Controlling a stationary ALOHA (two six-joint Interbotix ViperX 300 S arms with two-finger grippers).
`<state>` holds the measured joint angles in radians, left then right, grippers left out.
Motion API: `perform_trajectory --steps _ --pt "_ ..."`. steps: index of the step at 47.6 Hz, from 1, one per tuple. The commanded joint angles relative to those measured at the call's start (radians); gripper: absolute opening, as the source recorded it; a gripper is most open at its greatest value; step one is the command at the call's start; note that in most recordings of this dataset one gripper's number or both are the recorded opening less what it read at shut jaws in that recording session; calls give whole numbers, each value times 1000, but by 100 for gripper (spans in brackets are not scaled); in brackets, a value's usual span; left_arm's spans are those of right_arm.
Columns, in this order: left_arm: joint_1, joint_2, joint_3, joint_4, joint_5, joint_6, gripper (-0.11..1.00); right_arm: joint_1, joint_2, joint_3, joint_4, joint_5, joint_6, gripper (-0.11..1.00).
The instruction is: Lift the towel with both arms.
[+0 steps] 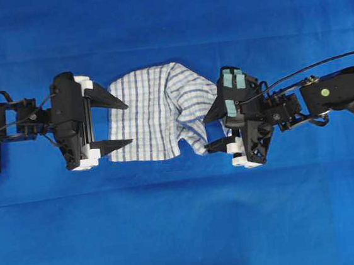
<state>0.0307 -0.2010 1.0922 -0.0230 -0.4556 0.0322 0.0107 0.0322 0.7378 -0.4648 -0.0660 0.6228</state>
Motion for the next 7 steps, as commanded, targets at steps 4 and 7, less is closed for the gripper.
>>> perform_trajectory --steps 4,7 --pt "0 35 -18 -3 -25 -2 90 -5 21 -9 -2 -18 0 66" --pt "0 51 -20 -6 -29 -2 90 -8 37 -11 0 -18 0 66"
